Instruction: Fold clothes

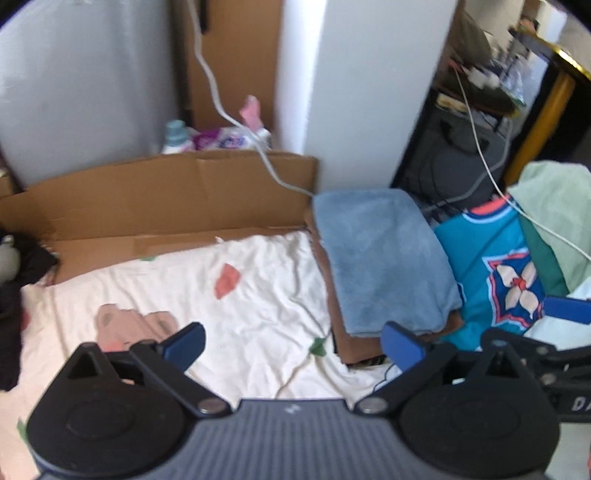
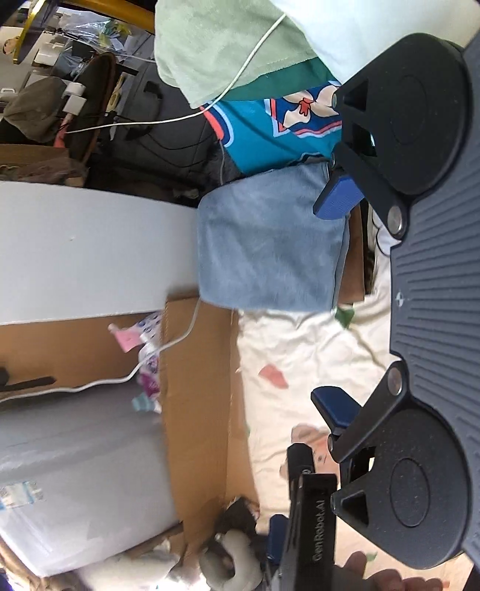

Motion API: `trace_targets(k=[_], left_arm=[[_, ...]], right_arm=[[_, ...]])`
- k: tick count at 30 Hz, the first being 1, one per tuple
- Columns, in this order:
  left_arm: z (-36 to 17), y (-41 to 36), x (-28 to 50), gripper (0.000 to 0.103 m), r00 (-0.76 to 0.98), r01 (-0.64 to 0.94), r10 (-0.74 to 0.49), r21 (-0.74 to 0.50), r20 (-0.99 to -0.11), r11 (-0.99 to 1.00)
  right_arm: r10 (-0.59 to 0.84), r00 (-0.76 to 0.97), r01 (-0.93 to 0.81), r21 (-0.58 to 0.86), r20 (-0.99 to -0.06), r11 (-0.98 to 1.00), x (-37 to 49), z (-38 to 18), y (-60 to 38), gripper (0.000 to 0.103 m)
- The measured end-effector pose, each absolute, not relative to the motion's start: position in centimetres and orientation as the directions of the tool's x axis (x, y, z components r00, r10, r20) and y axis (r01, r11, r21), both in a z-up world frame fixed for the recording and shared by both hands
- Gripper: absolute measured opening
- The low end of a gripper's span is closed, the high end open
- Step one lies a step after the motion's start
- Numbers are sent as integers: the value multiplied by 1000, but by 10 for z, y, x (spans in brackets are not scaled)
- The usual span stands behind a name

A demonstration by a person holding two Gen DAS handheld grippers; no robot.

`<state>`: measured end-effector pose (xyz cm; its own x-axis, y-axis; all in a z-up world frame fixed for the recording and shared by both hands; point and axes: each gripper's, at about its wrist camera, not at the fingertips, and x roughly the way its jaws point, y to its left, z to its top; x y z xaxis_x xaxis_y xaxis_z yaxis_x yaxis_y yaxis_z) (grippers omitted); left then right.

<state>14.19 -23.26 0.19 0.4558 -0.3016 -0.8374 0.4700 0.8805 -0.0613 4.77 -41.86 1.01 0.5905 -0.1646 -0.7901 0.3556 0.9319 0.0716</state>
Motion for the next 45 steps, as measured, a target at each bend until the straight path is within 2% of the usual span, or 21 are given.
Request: trace_targets(k=[8, 19, 22, 27, 31, 37, 42, 45], left_arm=[[39, -198, 111, 102, 502, 441, -270, -25, -821, 897], [62, -148, 65, 103, 546, 376, -237, -17, -803, 926], [66, -130, 59, 103, 568, 346, -223, -16, -792, 938], [70, -94, 52, 102, 591, 234, -208, -81, -779, 969], [67, -67, 47, 103, 603, 140, -187, -128, -776, 982], [52, -55, 37, 103, 580, 90, -160, -133, -799, 987], [40, -45, 29, 103, 559, 48, -138, -135, -818, 990], [32, -39, 25, 103, 546, 22, -126, -135, -829, 991]], right_arm=[[-156, 607, 338, 76, -779, 938, 20, 28, -388, 100], [-57, 671, 313, 213, -739, 925, 1, 18, -368, 103], [-53, 667, 351, 250, -743, 902, -5, 17, -363, 103], [38, 693, 269, 308, -719, 912, -7, 19, -349, 103], [53, 651, 311, 329, -757, 891, -7, 6, -353, 103], [63, 706, 273, 353, -705, 895, -6, 26, -347, 103], [76, 706, 311, 405, -704, 860, -8, 25, -343, 103], [72, 680, 299, 366, -730, 881, -8, 15, -328, 103]])
